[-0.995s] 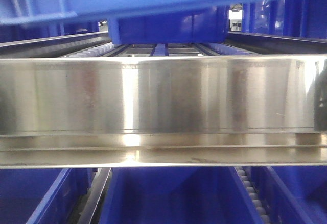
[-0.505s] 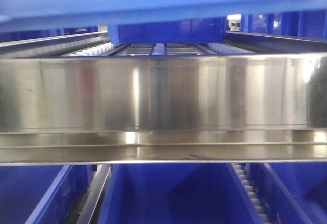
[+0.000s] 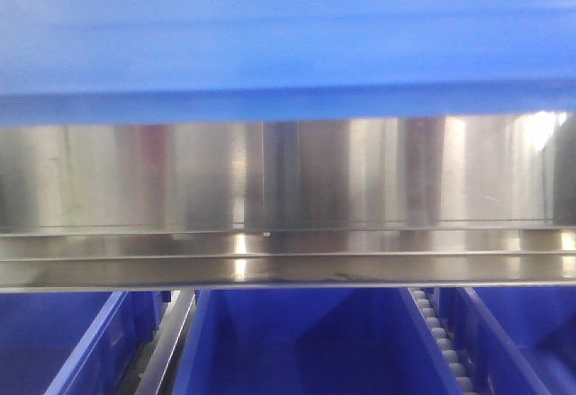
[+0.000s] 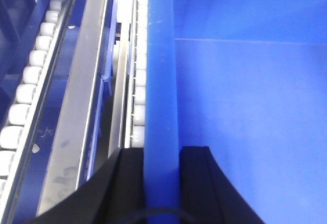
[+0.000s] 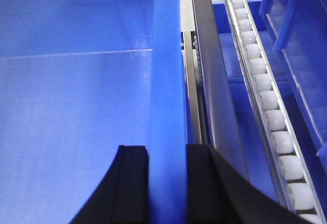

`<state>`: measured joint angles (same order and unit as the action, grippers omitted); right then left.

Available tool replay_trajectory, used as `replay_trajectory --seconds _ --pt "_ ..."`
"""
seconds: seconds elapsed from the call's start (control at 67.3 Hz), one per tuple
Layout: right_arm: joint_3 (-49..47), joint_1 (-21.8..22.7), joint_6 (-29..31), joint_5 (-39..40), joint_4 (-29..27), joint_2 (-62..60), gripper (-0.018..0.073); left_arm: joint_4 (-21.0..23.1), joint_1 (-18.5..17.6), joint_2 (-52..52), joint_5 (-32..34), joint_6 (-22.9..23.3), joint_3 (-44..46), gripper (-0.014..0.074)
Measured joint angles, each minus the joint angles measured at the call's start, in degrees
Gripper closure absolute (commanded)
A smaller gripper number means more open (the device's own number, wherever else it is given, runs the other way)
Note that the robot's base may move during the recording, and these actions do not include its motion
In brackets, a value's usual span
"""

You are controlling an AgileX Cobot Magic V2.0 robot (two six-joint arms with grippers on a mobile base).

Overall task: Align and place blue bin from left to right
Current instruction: 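Lift the gripped blue bin off the roller shelf with both grippers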

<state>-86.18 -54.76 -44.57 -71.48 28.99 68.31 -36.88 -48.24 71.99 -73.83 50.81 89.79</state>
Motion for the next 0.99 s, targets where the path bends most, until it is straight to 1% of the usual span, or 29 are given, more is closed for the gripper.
replay_trajectory --seconds 0.995 --pt "0.0 -0.05 -0.11 0.36 0.26 0.0 0.0638 -1.04 -0.23 -0.04 0.36 0.22 -0.13 0.0707"
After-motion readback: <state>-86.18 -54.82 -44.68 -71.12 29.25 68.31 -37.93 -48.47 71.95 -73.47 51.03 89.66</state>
